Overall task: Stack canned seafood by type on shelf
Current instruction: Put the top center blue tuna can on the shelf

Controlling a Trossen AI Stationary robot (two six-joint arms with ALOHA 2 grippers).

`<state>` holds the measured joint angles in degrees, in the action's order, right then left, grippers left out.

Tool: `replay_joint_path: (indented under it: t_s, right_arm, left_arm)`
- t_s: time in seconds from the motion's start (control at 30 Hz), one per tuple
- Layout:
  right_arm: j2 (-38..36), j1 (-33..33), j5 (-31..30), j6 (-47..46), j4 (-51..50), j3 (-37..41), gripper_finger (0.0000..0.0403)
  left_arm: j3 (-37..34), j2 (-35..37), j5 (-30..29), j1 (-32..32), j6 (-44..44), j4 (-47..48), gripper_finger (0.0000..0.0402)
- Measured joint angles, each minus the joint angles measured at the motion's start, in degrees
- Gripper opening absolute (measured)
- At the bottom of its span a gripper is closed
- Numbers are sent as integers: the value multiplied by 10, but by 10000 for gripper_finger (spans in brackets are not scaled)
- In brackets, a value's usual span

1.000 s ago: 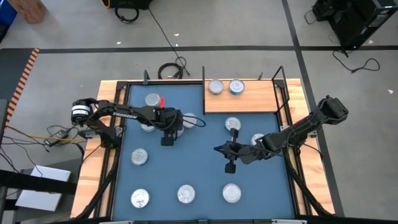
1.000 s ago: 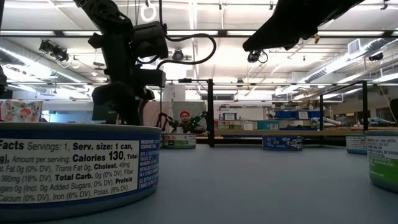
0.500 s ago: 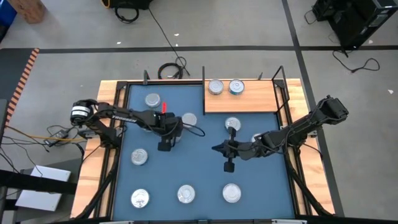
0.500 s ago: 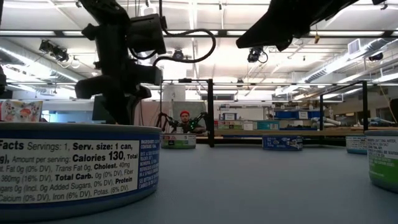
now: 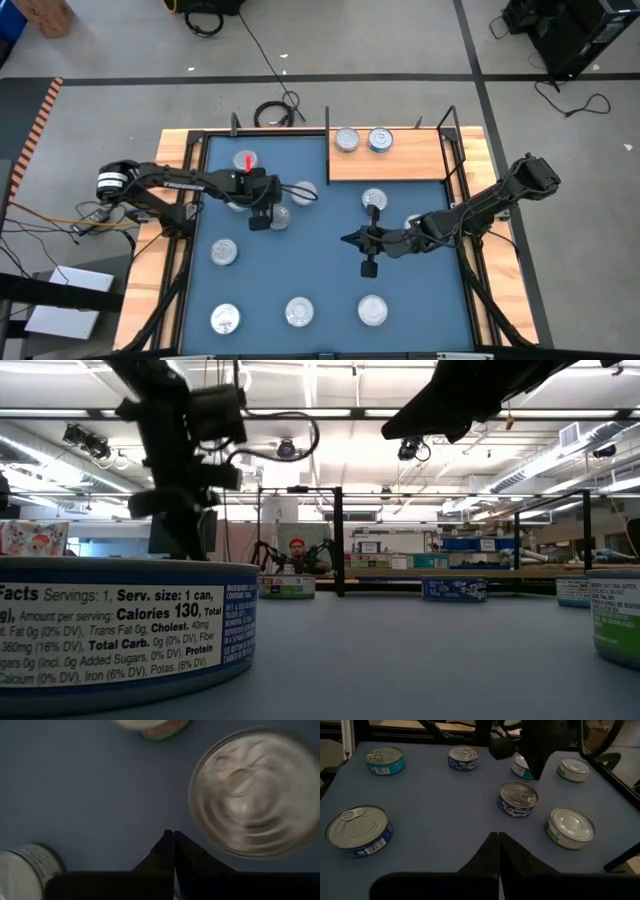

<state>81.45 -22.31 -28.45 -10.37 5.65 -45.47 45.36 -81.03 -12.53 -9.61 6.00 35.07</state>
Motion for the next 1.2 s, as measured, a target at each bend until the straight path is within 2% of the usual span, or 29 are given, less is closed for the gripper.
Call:
replay_joint_path:
  t_s: [0.17, 0.33, 0.63, 1.2]
  right_arm:
    - [0, -7, -1, 0, 0, 0, 5]
    - [0, -9, -3, -1, 0, 0, 6]
    - [0, -9, -4, -2, 1, 0, 6]
    - [0, -9, 11, -2, -1, 0, 7]
  left_arm:
    - [-56, 0, 15, -7, -3, -67, 7]
    - [-83, 0, 37, 7, -24, -119, 7]
    - [-85, 0, 74, 69, -65, -191, 7]
    - [-85, -8, 83, 143, -94, -300, 7]
